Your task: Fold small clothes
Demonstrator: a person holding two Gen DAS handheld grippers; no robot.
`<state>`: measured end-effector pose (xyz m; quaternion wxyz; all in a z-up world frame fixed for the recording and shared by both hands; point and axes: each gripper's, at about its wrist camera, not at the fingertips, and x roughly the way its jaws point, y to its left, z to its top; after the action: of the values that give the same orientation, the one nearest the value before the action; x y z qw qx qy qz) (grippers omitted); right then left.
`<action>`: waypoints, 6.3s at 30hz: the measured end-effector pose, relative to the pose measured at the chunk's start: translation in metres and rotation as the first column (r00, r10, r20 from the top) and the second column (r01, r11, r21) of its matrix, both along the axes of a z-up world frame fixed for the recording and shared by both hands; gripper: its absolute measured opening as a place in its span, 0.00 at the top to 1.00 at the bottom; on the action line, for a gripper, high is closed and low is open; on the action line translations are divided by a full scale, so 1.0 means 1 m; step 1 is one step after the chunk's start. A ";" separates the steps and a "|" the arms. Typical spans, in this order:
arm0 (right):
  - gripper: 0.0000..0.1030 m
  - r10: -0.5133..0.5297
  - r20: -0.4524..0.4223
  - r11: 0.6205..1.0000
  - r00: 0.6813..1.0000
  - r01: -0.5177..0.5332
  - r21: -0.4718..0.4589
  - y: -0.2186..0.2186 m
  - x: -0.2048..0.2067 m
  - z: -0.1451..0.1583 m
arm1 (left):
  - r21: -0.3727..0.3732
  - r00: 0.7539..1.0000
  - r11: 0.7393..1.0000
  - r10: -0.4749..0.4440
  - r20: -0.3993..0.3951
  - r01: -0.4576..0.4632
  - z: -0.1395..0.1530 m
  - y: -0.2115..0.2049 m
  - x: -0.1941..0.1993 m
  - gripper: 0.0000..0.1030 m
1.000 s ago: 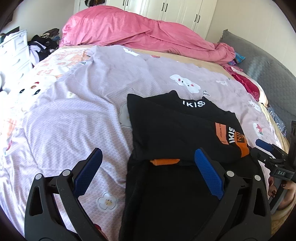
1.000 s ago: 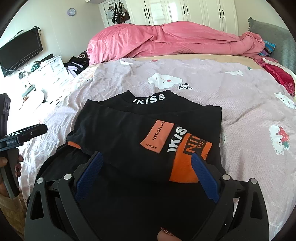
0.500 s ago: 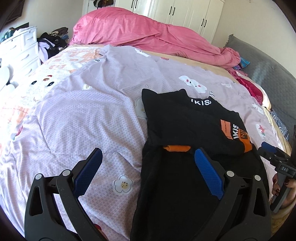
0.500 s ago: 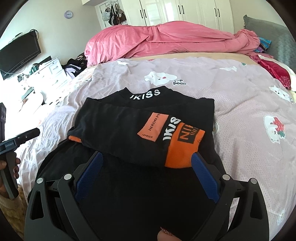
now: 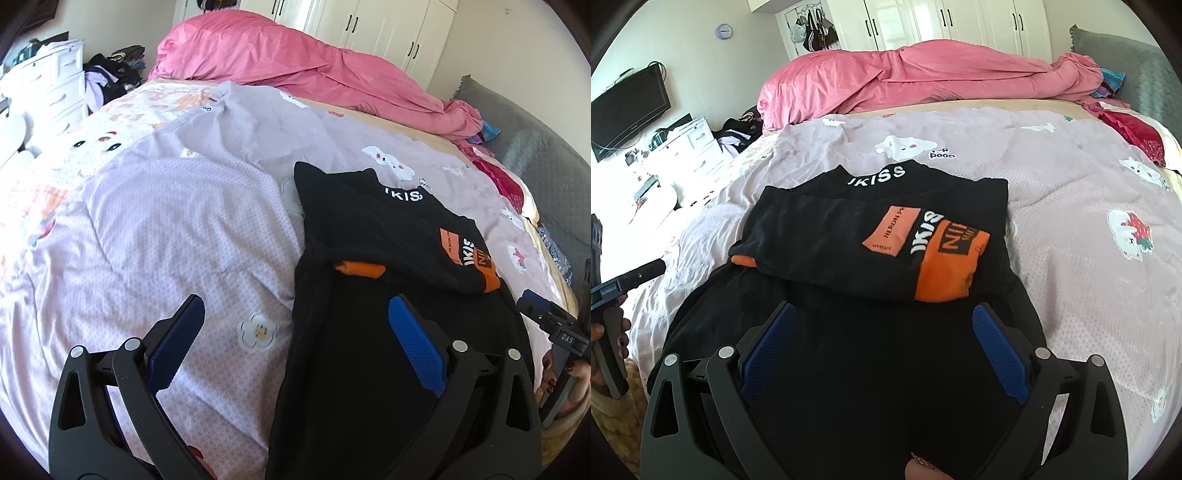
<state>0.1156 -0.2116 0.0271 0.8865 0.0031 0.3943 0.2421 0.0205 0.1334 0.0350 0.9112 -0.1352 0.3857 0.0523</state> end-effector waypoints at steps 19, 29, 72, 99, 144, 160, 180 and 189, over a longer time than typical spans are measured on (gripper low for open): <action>0.07 -0.048 -0.025 0.999 0.999 0.048 0.016 -0.024 -0.032 -0.011 | 0.009 1.000 1.000 -0.006 -0.020 0.006 -0.015 -0.011 -0.029 0.09; 0.05 -0.082 -0.046 0.997 0.996 0.082 0.008 -0.040 -0.050 -0.018 | 0.001 0.998 1.000 -0.016 -0.066 0.016 -0.031 -0.016 -0.047 0.09; 0.13 -0.185 -0.189 0.980 0.964 0.195 0.040 -0.120 -0.120 -0.040 | -0.154 0.988 0.984 -0.107 -0.115 0.089 -0.063 -0.040 -0.105 0.38; 0.66 -0.114 -0.257 0.987 0.960 0.140 0.083 -0.117 -0.117 -0.052 | -0.178 0.993 0.983 -0.065 -0.095 0.047 -0.066 -0.040 -0.106 0.61; 0.93 -0.178 0.121 0.948 0.977 0.137 0.288 -0.118 -0.005 0.077 | -0.119 0.970 0.993 0.028 0.242 0.001 0.065 -0.007 0.003 0.96; 0.93 -0.230 0.090 0.945 0.969 0.200 0.260 -0.096 0.069 0.076 | -0.061 0.980 0.998 0.026 0.196 -0.014 0.064 0.001 0.072 0.96; 0.58 -0.269 0.042 0.962 0.962 0.266 0.066 -0.071 0.116 0.001 | 0.023 0.998 1.000 0.018 0.061 -0.020 -0.002 0.008 0.125 0.75; 0.47 -0.234 0.106 0.971 0.966 0.227 0.072 -0.072 0.091 0.014 | 0.060 0.991 0.998 -0.017 0.133 0.009 0.026 -0.009 0.103 0.58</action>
<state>0.2065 -0.2837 0.0412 0.9292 0.0615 0.3328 0.1485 0.1237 0.1242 0.0610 0.9388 -0.1089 0.3233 0.0484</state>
